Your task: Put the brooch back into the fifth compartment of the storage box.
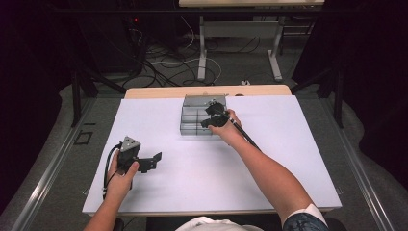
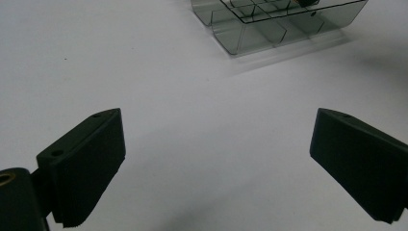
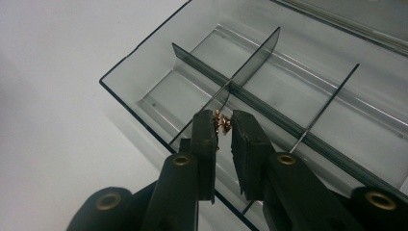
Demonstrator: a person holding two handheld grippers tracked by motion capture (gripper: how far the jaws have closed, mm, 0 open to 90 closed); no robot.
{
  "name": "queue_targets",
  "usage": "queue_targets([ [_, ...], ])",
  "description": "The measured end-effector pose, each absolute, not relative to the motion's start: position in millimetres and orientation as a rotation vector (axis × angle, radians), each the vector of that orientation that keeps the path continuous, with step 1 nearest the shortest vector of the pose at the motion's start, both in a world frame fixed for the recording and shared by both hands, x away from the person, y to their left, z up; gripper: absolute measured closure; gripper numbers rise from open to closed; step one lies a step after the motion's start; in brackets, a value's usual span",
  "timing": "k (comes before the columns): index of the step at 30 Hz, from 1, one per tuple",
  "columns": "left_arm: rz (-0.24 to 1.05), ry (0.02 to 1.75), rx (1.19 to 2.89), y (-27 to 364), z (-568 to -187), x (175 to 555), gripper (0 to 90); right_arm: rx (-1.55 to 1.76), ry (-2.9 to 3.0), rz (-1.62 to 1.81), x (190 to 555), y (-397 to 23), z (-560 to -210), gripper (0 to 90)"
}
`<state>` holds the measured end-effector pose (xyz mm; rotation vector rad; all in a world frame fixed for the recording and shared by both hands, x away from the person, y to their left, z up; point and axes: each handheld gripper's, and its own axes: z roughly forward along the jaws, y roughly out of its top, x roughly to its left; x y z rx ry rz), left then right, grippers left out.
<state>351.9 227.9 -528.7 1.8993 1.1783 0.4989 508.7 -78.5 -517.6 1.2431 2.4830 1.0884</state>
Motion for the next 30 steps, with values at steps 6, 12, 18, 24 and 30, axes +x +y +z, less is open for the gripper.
queue_targets([
  [6, 0.499, 1.178, 1.9, 228, -529, 352, 5.2, 1.242, 2.481, 1.081, 509, -75, -523, 80.2],
  [12, 0.497, 1.177, 1.903, 228, -529, 352, 5.2, 1.237, 2.508, 1.027, 510, -74, -526, 80.1],
  [18, 0.498, 1.185, 1.884, 227, -530, 352, 5.2, 1.238, 2.481, 1.063, 512, -72, -530, 80.0],
  [24, 0.503, 1.177, 1.891, 228, -530, 354, 5.3, 1.239, 2.492, 1.047, 514, -73, -531, 78.9],
  [30, 0.479, 1.188, 1.891, 226, -530, 354, 5.3, 1.241, 2.482, 1.055, 516, -75, -531, 77.3],
])
